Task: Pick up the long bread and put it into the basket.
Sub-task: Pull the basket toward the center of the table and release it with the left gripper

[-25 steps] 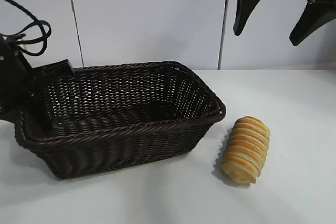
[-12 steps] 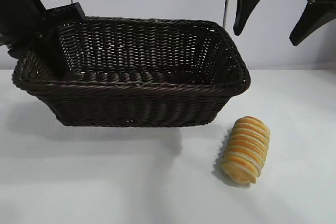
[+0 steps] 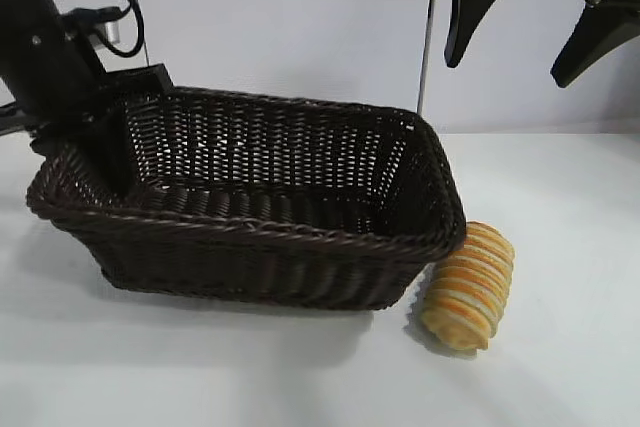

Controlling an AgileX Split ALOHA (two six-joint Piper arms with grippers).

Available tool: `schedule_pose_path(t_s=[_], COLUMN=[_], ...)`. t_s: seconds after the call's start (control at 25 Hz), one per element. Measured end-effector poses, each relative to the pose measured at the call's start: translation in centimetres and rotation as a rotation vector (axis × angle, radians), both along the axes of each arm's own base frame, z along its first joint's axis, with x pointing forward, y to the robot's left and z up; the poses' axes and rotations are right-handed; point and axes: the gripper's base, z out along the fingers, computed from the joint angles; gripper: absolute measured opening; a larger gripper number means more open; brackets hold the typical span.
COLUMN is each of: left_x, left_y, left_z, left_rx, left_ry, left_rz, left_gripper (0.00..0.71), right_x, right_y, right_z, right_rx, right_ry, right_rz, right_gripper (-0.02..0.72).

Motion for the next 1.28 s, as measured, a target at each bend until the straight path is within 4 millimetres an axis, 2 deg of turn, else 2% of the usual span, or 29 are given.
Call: schedule_pose_path(t_s=[0.24, 0.8, 0.88, 0.96, 1.16, 1.28], left_x=[0.2, 0.4, 0.4, 0.4, 0.5, 0.5], left_y=[-0.2, -0.3, -0.3, -0.3, -0.4, -0.1], left_z=[0.0, -1.6, -1.7, -1.7, -1.7, -1.7], left_rx=[-0.024, -0.023, -0.027, -0.028, -0.032, -0.033], left_ry=[-0.015, 0.028, 0.036, 0.037, 0.039, 0.051], left_rz=[0.029, 0.045, 0.058, 0.067, 0.081, 0.087], left_gripper=[0.106, 0.123, 0.143, 0.204, 0.563, 0.646], right_x=[0.0, 0.0, 0.0, 0.0, 0.0, 0.0], right_y=[0.0, 0.0, 0.0, 0.0, 0.0, 0.0], right_z=[0.0, 0.0, 0.0, 0.0, 0.0, 0.0], right_rx=[0.002, 0.002, 0.002, 0.002, 0.002, 0.002], right_ry=[0.001, 0.001, 0.001, 0.001, 0.001, 0.001], right_rz=[0.000, 0.000, 0.000, 0.000, 0.000, 0.000], right_gripper=[0.644, 0.644, 0.644, 0.644, 0.644, 0.644])
